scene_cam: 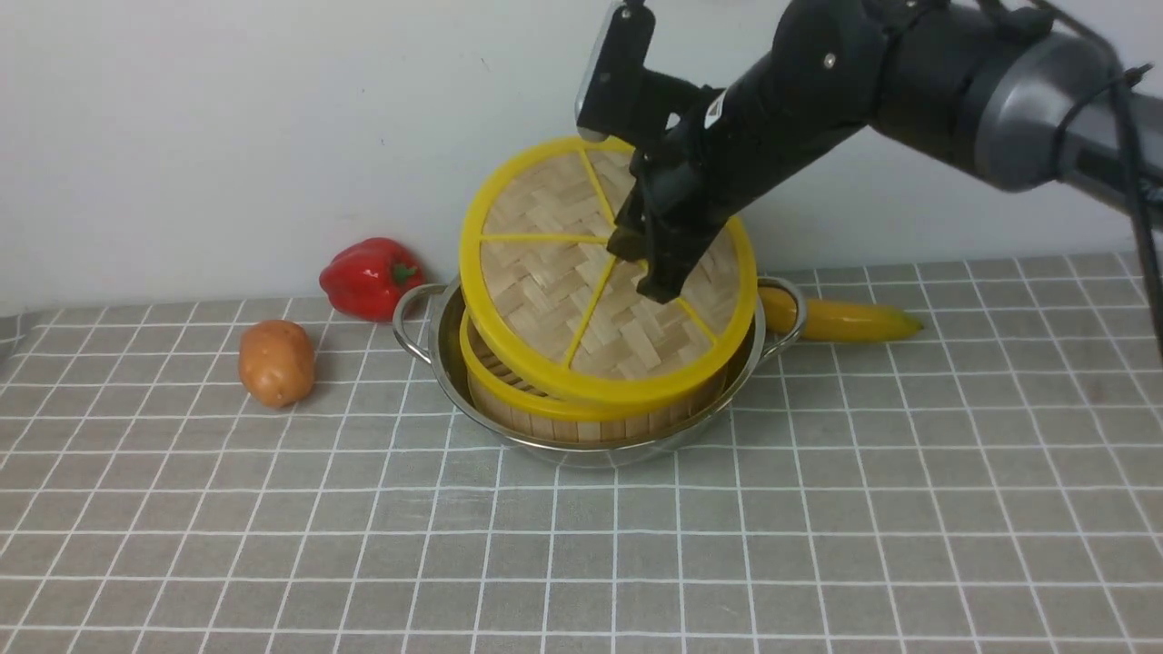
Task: Place the steamer in the pot on the grey tablecloth, and put the lid on the steamer.
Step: 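Place the bamboo steamer lid onto the steamer basket in the pot with the right gripper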
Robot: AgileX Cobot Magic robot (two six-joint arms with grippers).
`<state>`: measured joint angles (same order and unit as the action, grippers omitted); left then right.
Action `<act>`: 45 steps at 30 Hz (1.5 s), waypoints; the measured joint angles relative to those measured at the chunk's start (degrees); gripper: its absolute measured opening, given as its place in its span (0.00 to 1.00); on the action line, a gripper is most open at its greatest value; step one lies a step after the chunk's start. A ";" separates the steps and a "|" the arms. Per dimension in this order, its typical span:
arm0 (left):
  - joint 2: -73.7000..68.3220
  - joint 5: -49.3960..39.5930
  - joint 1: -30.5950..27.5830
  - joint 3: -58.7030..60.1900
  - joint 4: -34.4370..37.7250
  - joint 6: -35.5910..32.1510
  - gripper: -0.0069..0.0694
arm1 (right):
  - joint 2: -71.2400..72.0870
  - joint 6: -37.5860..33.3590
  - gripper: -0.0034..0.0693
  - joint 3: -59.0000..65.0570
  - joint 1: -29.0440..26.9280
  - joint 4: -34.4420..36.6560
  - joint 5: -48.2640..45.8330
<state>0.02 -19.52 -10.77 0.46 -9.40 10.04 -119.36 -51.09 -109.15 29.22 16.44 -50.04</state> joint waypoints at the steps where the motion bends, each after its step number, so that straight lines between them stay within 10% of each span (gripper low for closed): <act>1: 0.00 0.00 0.00 0.00 0.00 0.00 0.41 | -0.27 -0.31 0.25 0.00 0.00 0.00 0.54; 45: 0.00 0.00 0.00 0.00 0.00 0.00 0.41 | -2.93 -3.03 0.25 0.00 0.00 0.65 5.40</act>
<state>0.02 -19.52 -10.77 0.46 -9.40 10.04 -122.29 -54.12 -109.15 29.22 17.09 -44.63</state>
